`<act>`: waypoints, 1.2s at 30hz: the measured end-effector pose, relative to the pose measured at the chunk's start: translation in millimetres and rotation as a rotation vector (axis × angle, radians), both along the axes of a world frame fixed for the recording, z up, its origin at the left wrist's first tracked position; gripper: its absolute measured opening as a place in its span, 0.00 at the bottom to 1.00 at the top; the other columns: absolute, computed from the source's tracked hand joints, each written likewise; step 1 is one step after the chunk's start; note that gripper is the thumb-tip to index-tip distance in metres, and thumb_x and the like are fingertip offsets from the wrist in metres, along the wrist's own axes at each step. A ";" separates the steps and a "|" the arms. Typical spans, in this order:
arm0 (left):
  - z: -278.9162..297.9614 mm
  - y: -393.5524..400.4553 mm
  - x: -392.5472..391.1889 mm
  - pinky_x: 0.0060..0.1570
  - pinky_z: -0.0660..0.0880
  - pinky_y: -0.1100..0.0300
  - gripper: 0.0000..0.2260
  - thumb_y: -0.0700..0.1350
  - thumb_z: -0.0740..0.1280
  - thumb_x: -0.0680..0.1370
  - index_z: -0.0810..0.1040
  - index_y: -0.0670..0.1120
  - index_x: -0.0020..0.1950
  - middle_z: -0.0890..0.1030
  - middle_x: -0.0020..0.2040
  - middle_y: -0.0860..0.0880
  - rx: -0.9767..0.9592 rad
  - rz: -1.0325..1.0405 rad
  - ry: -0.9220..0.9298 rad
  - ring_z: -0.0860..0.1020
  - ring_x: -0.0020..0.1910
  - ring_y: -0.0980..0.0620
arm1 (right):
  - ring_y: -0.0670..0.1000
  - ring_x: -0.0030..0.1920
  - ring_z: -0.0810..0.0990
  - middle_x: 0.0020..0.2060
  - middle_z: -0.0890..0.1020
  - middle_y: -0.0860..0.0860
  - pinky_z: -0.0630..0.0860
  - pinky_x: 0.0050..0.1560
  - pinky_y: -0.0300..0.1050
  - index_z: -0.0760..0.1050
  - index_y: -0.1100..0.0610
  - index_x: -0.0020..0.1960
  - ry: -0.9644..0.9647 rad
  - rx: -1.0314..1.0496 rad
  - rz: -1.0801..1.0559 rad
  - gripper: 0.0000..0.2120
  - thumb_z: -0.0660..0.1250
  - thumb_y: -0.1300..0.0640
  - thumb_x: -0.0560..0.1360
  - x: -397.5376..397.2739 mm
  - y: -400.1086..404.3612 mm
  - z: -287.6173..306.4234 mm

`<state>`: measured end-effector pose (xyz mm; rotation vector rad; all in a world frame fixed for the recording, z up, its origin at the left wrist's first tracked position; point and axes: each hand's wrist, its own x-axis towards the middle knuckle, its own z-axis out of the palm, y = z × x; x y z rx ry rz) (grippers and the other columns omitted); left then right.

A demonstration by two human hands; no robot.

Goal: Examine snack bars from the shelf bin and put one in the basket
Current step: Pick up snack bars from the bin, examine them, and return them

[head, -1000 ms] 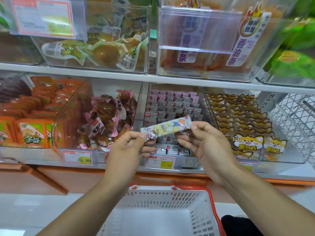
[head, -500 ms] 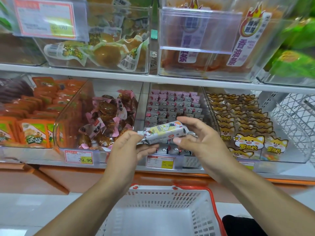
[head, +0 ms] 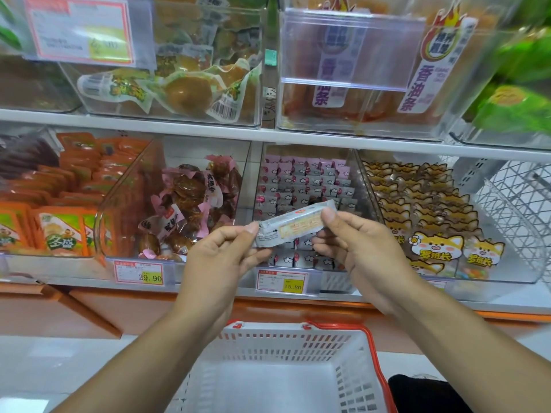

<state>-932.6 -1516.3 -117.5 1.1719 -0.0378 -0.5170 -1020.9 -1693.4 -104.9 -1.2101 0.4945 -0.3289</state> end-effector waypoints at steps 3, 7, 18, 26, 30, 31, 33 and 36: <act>0.0 0.8 1.9 0.36 0.79 0.68 0.13 0.46 0.70 0.78 0.80 0.36 0.53 0.86 0.40 0.43 0.045 0.008 0.016 0.85 0.38 0.52 | 0.48 0.39 0.85 0.39 0.85 0.54 0.81 0.41 0.36 0.87 0.60 0.50 0.001 0.125 -0.010 0.13 0.72 0.52 0.71 0.6 -1.5 1.0; -2.0 0.6 3.0 0.31 0.78 0.66 0.12 0.44 0.66 0.82 0.78 0.35 0.55 0.83 0.33 0.48 0.093 -0.019 0.021 0.80 0.29 0.56 | 0.48 0.42 0.85 0.44 0.87 0.53 0.83 0.46 0.39 0.84 0.60 0.52 0.022 0.210 -0.043 0.10 0.73 0.56 0.75 1.7 -2.4 0.3; -0.8 1.9 4.4 0.21 0.73 0.68 0.06 0.34 0.62 0.82 0.75 0.42 0.47 0.75 0.26 0.47 0.111 -0.047 0.154 0.76 0.22 0.56 | 0.53 0.46 0.85 0.54 0.85 0.55 0.82 0.45 0.41 0.77 0.54 0.66 -0.098 0.093 0.262 0.23 0.73 0.60 0.71 -2.0 -7.9 7.5; 0.1 -1.6 1.9 0.35 0.82 0.59 0.07 0.42 0.65 0.81 0.78 0.39 0.53 0.85 0.38 0.38 -0.063 -0.122 0.186 0.86 0.37 0.44 | 0.53 0.43 0.84 0.49 0.87 0.57 0.82 0.44 0.39 0.83 0.59 0.57 -0.016 -0.146 0.077 0.21 0.77 0.52 0.67 1.1 -11.6 1.2; -4.8 -2.9 -0.3 0.39 0.82 0.61 0.06 0.40 0.68 0.78 0.85 0.40 0.45 0.86 0.43 0.37 0.027 -0.136 0.123 0.87 0.43 0.43 | 0.51 0.42 0.83 0.50 0.87 0.58 0.82 0.46 0.39 0.85 0.59 0.55 0.066 -0.095 0.032 0.16 0.73 0.50 0.73 4.9 -15.2 -2.6; -6.6 -2.4 -0.1 0.38 0.82 0.61 0.08 0.39 0.67 0.79 0.85 0.41 0.44 0.86 0.42 0.38 0.045 -0.126 0.120 0.87 0.42 0.43 | 0.50 0.41 0.84 0.49 0.87 0.56 0.83 0.47 0.40 0.84 0.60 0.56 0.078 -0.070 0.036 0.15 0.71 0.50 0.75 5.9 -15.8 -2.4; -7.9 -1.5 1.3 0.38 0.82 0.62 0.07 0.38 0.66 0.80 0.83 0.41 0.46 0.85 0.39 0.39 0.064 -0.114 0.119 0.86 0.40 0.44 | 0.49 0.40 0.84 0.46 0.87 0.53 0.83 0.48 0.41 0.82 0.62 0.58 0.084 -0.018 0.040 0.14 0.68 0.53 0.80 7.4 -16.3 -1.7; -9.8 -2.1 2.0 0.37 0.81 0.62 0.07 0.39 0.66 0.81 0.82 0.41 0.47 0.84 0.37 0.40 0.070 -0.117 0.108 0.86 0.38 0.45 | 0.50 0.42 0.84 0.45 0.87 0.54 0.83 0.49 0.42 0.81 0.63 0.57 0.037 0.025 0.045 0.11 0.66 0.57 0.81 7.3 -15.4 -0.4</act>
